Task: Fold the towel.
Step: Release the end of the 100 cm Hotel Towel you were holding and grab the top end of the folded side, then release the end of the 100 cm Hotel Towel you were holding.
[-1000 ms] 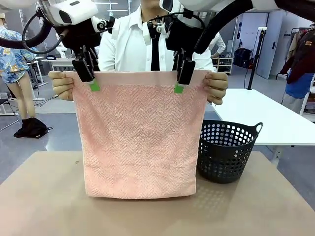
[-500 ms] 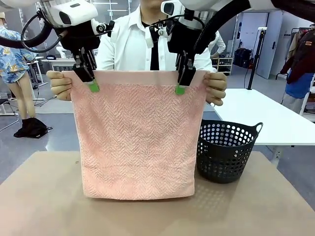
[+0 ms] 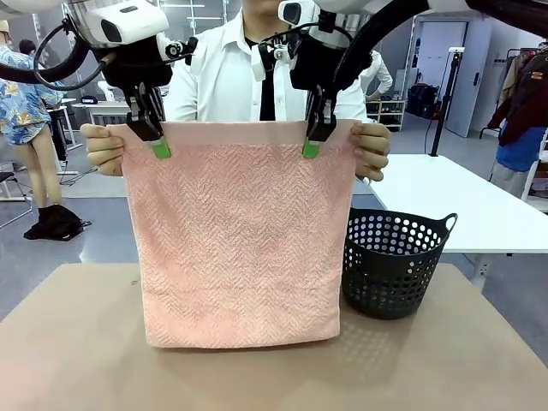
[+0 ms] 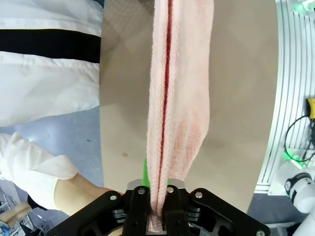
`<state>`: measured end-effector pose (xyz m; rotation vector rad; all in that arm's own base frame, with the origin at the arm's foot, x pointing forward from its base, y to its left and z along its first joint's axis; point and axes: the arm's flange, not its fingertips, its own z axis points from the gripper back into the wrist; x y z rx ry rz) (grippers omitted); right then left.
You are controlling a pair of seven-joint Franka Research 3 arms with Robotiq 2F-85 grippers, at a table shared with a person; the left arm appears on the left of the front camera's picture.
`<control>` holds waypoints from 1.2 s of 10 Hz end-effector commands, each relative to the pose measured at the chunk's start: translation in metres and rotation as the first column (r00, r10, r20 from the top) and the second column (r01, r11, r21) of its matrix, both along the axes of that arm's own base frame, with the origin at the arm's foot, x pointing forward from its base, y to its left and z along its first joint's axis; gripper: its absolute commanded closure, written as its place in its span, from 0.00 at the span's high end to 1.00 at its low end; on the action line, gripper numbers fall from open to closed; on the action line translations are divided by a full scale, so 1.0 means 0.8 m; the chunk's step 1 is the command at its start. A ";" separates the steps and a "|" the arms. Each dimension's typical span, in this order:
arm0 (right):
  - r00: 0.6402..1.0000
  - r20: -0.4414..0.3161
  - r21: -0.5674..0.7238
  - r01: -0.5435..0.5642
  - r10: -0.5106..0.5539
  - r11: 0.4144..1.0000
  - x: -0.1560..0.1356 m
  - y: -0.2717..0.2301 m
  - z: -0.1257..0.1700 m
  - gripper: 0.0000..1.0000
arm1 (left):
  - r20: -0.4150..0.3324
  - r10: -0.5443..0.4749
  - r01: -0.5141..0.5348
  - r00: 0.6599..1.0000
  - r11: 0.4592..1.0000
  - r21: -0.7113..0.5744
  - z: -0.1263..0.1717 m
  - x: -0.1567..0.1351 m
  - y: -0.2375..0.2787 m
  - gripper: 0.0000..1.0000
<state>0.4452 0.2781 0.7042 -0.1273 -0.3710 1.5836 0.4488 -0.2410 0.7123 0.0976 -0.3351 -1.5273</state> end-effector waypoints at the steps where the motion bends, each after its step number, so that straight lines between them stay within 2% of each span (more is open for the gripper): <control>1: 1.000 -0.004 0.004 0.031 -0.031 1.000 0.005 -0.002 0.003 0.00 | -0.018 -0.005 0.005 1.000 1.000 0.011 0.006 0.005 0.001 0.00; 3: 0.998 -0.040 0.007 0.039 -0.039 0.999 0.012 -0.011 -0.014 0.00 | -0.035 0.001 -0.002 0.999 1.000 -0.020 -0.003 0.001 0.011 0.00; 4: 1.000 -0.004 0.001 0.005 -0.005 1.000 0.002 -0.001 -0.002 0.00 | -0.007 0.000 0.000 1.000 1.000 0.002 -0.002 0.001 -0.001 0.00; 12: 1.000 -0.004 0.001 0.005 -0.005 1.000 0.002 -0.001 -0.002 0.00 | -0.007 0.000 0.000 1.000 1.000 0.002 -0.002 0.001 -0.001 0.00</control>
